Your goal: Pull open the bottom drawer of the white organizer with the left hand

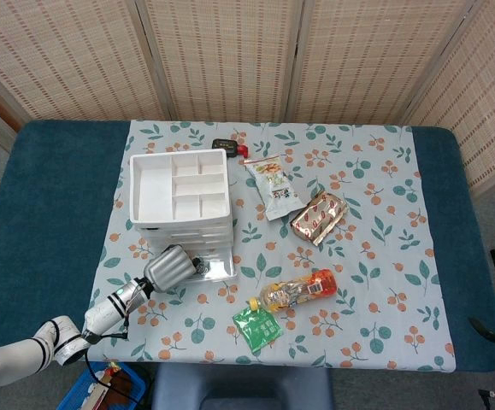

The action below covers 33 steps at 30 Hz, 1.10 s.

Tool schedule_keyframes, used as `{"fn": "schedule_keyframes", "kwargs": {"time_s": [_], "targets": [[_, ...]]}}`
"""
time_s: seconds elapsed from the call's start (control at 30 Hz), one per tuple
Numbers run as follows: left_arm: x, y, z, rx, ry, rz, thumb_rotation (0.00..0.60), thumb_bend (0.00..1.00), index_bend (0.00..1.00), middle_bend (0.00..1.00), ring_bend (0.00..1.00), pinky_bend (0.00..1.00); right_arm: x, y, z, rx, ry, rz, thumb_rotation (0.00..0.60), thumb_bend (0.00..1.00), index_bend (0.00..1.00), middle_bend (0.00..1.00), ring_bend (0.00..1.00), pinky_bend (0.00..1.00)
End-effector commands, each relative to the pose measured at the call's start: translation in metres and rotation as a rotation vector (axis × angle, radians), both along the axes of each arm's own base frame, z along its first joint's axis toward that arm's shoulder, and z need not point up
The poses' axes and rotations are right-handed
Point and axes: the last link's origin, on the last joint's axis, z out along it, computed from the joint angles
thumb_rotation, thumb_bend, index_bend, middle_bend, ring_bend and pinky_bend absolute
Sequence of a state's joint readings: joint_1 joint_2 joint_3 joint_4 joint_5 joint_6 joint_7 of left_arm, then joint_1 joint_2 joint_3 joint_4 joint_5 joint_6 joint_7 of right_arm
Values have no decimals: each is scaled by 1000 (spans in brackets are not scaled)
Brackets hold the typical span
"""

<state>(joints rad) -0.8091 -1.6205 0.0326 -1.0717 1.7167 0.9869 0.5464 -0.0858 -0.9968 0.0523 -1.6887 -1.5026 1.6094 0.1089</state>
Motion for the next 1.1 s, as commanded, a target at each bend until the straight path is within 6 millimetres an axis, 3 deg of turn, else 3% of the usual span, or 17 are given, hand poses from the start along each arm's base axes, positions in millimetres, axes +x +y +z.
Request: {"fn": "schedule_keyframes", "kwargs": {"time_s": [0.03,0.3,0.5,1.1], "targets": [[0,0,0,-2,-15,1,600,207,507,920,997,1000,0,0,0,-1,0,0,600,79,0,97,66,132],[-2,1,-2,-18,-40,18,600,208,577,937,1000,1000,0,-1,0,0,-2,0,600,79,0,97,68,133],[-4,3,-6,-15,-20,43,600,208,500,941,1000,1000,-1,-1,0,-1,-1,-2,600,80,0,97,70,133],[2,2,-8,-34,-53,63,600,258,627,948,1000,1000,-4,-3,0,0,-3,-9,600,80,0,97,71,133]]}}
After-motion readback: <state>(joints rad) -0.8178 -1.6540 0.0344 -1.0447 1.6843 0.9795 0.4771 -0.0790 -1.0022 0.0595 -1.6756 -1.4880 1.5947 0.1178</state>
